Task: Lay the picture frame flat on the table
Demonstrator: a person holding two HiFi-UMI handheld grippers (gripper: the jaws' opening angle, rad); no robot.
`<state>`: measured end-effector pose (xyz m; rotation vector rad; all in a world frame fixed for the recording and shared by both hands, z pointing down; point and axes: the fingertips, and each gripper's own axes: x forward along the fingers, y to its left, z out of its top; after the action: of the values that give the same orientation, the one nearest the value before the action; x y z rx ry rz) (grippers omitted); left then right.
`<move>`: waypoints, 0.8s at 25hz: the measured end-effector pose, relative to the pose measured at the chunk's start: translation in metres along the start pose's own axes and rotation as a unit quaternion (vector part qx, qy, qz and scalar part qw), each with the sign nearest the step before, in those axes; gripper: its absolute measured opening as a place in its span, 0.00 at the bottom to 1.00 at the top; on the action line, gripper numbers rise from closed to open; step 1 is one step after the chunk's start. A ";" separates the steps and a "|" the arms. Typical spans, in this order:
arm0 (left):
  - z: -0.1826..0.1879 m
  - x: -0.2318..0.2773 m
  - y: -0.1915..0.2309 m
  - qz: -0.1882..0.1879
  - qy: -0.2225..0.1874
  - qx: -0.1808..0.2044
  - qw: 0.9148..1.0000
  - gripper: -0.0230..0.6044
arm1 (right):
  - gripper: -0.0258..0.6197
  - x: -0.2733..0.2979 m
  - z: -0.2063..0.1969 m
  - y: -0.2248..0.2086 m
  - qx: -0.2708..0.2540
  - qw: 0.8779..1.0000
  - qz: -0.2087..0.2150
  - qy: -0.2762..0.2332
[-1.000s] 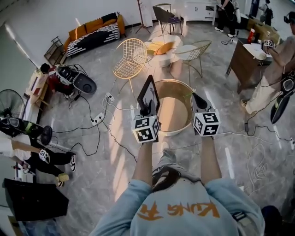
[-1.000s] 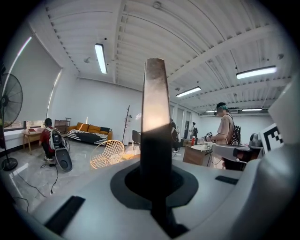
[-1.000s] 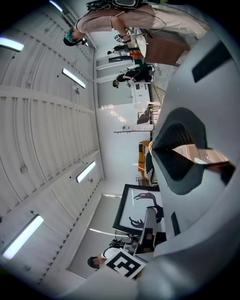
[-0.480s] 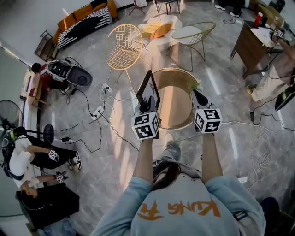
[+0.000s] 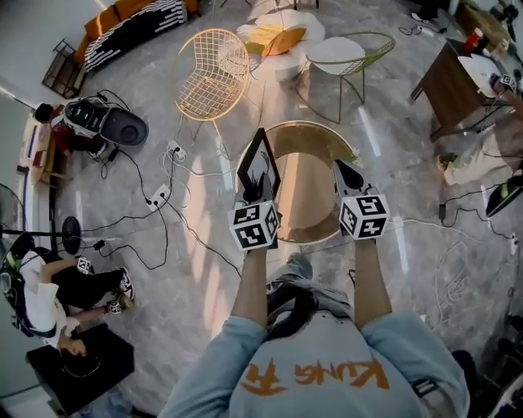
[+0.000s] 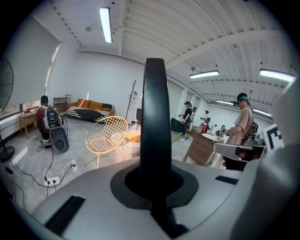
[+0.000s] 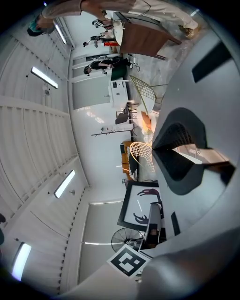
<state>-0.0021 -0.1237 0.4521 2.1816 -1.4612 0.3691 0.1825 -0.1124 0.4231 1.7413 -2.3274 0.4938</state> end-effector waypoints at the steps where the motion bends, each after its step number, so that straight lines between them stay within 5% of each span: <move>1: -0.001 0.009 0.002 -0.002 0.004 -0.005 1.000 0.08 | 0.04 0.007 0.000 -0.003 -0.002 1.000 -0.001 0.005; 11: -0.045 0.065 0.012 -0.021 0.066 -0.053 0.996 0.08 | 0.04 0.042 -0.042 -0.022 -0.005 0.997 -0.014 0.080; 20: -0.126 0.104 0.010 -0.003 0.131 -0.142 0.981 0.08 | 0.04 0.072 -0.099 -0.039 -0.023 0.985 0.017 0.172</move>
<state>0.0351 -0.1421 0.6102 1.8351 -1.2764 0.4012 0.1941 -0.1498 0.5455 1.4630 -2.1088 0.6813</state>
